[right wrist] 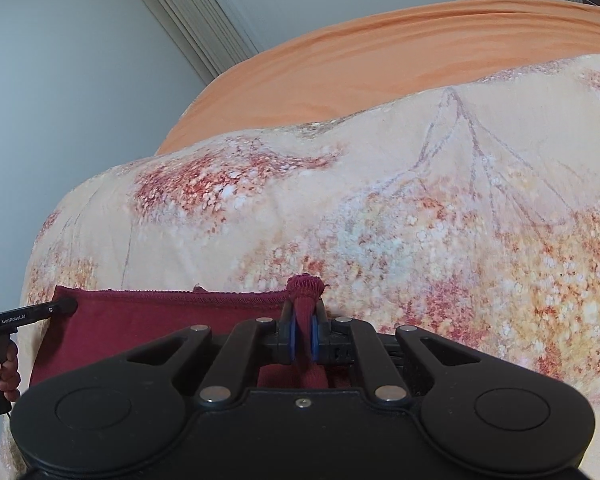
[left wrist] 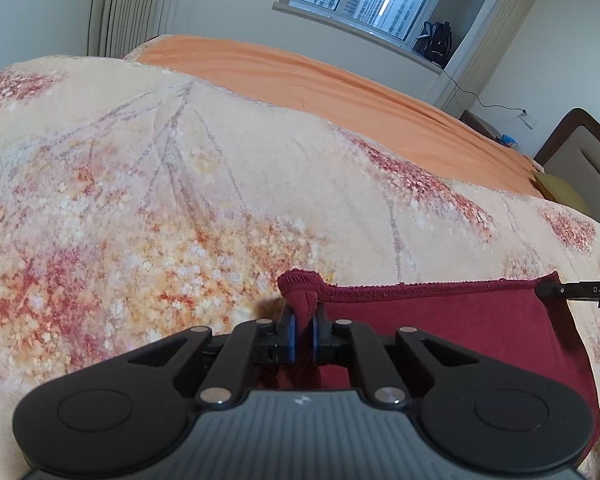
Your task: Fold small clothes
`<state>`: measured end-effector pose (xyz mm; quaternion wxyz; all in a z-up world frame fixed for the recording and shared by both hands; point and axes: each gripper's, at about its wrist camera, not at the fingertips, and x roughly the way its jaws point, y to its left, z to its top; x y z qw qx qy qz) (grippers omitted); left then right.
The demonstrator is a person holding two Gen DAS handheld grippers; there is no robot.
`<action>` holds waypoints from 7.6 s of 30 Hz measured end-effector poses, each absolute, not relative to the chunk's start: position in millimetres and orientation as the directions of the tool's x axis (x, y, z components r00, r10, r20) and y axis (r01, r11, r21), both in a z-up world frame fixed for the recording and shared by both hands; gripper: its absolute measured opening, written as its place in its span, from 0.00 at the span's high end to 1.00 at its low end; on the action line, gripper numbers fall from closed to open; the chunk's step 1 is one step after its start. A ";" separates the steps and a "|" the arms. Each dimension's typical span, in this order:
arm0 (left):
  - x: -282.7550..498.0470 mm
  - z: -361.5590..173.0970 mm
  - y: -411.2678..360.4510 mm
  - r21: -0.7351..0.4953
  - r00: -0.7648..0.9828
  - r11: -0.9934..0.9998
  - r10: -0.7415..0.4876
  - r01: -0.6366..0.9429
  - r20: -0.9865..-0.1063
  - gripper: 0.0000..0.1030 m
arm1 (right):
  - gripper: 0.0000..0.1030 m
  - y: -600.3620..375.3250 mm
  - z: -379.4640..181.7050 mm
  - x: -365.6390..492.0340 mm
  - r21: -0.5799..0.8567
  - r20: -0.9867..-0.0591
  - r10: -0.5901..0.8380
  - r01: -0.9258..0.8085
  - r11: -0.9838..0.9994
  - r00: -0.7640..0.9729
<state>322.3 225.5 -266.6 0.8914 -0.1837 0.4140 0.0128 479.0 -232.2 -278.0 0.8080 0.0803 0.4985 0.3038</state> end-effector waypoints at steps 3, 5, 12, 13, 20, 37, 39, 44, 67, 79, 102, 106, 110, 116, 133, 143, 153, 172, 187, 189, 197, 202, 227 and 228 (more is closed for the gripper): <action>323.7 -269.4 225.7 -0.318 0.651 0.928 -0.122 -0.192 -0.749 0.89 | 0.90 -233.4 -279.1 480.2 0.436 -0.753 0.569 -0.397 0.808 0.330; 323.8 -269.1 225.5 -0.322 0.654 0.925 -0.117 -0.203 -0.748 0.89 | 0.89 -233.0 -278.5 479.5 0.430 -0.752 0.565 -0.397 0.811 0.340; 329.2 -263.8 222.3 -0.312 0.647 0.927 -0.107 -0.210 -0.755 0.87 | 0.72 -235.8 -270.7 479.3 0.395 -0.759 0.533 -0.385 0.834 0.375; 330.1 -262.9 221.8 -0.312 0.647 0.927 -0.107 -0.211 -0.755 0.86 | 0.72 -236.8 -269.5 478.7 0.395 -0.758 0.533 -0.386 0.834 0.376; 328.6 -253.9 221.8 -0.302 0.658 0.929 -0.092 -0.213 -0.747 0.79 | 0.72 -239.9 -250.5 470.5 0.403 -0.711 0.552 -0.390 0.828 0.437; 293.1 -219.9 226.0 -0.323 0.706 0.912 -0.054 -0.253 -0.706 0.65 | 0.68 -222.3 -242.9 421.8 0.511 -0.674 0.662 -0.442 0.738 0.327; 282.6 -217.9 217.4 -0.349 0.711 0.910 -0.091 -0.225 -0.697 0.62 | 0.68 -225.8 -245.8 410.7 0.524 -0.677 0.670 -0.440 0.730 0.305; 246.5 -225.3 190.7 -0.470 0.698 0.874 -0.262 -0.121 -0.666 0.59 | 0.67 -239.2 -247.6 376.0 0.549 -0.669 0.690 -0.443 0.709 0.276; 109.0 -248.4 171.2 -0.391 0.601 0.884 -0.169 -0.259 -0.781 0.50 | 0.57 -355.5 -235.3 274.7 0.525 -0.729 0.595 -0.282 0.803 0.339; 111.7 -278.7 184.2 -0.477 0.592 0.819 -0.221 -0.319 -0.775 0.51 | 0.82 -321.9 -261.1 282.1 0.482 -0.776 0.584 -0.374 0.792 0.237; 105.9 -266.7 190.1 -0.414 0.537 0.852 -0.197 -0.320 -0.820 0.75 | 0.64 -340.5 -235.7 294.7 0.443 -0.784 0.542 -0.338 0.830 0.302; 101.6 -265.0 198.2 -0.409 0.539 0.850 -0.185 -0.332 -0.822 0.62 | 0.51 -333.9 -218.5 301.6 0.451 -0.753 0.565 -0.360 0.817 0.338; 101.2 -263.8 204.8 -0.416 0.550 0.840 -0.178 -0.347 -0.816 0.52 | 0.49 -298.8 -208.5 305.4 0.458 -0.728 0.608 -0.436 0.775 0.315; 112.4 -259.0 212.8 -0.419 0.583 0.837 -0.153 -0.353 -0.798 0.34 | 0.39 -216.5 -210.5 303.4 0.393 -0.739 0.630 -0.608 0.690 0.237; 197.2 -294.1 252.8 -0.679 0.668 0.652 -0.343 -0.336 -0.660 0.31 | 0.84 -118.6 -244.2 328.1 0.263 -0.807 0.544 -0.682 0.682 0.232; 213.0 -289.8 228.4 -0.623 0.631 0.740 -0.362 -0.253 -0.686 0.31 | 0.84 -97.4 -250.6 333.3 0.260 -0.797 0.563 -0.717 0.647 0.219; 227.1 -296.0 215.4 -0.547 0.587 0.790 -0.311 -0.277 -0.747 0.76 | 0.85 -74.4 -281.1 339.4 0.240 -0.848 0.505 -0.730 0.639 0.163; 298.1 -207.9 -38.2 -0.230 0.645 0.972 -0.209 0.052 -0.735 0.81 | 0.61 -289.7 -240.9 386.9 0.792 -0.558 0.769 -0.076 0.606 0.311; 283.1 -224.7 -79.9 -0.092 0.621 0.988 -0.150 0.125 -0.770 0.78 | 0.37 -224.6 -263.7 415.9 0.789 -0.595 0.795 -0.100 0.606 0.122; 279.1 -222.8 -72.5 -0.142 0.625 0.984 -0.178 0.107 -0.760 0.67 | 0.52 -218.6 -264.1 418.5 0.773 -0.611 0.784 -0.129 0.621 0.106; 214.5 -183.6 -1.4 -0.375 0.736 0.927 -0.235 -0.028 -0.635 0.25 | 0.70 -237.5 -272.9 423.0 0.771 -0.624 0.775 -0.083 0.632 0.098; 176.1 -190.2 -11.2 -0.147 0.703 0.976 -0.216 0.158 -0.678 0.24 | 0.53 -245.3 -277.0 421.0 0.792 -0.606 0.791 -0.023 0.609 0.087; 202.8 -192.3 -100.8 -0.089 0.692 0.882 -0.423 0.464 -0.586 0.90 | 0.89 -276.2 -231.5 452.7 0.755 -0.607 0.781 -0.198 0.625 0.146; 205.4 -199.1 -107.5 -0.090 0.681 0.879 -0.424 0.468 -0.596 0.90 | 0.89 -279.9 -236.1 454.6 0.735 -0.635 0.760 -0.196 0.650 0.140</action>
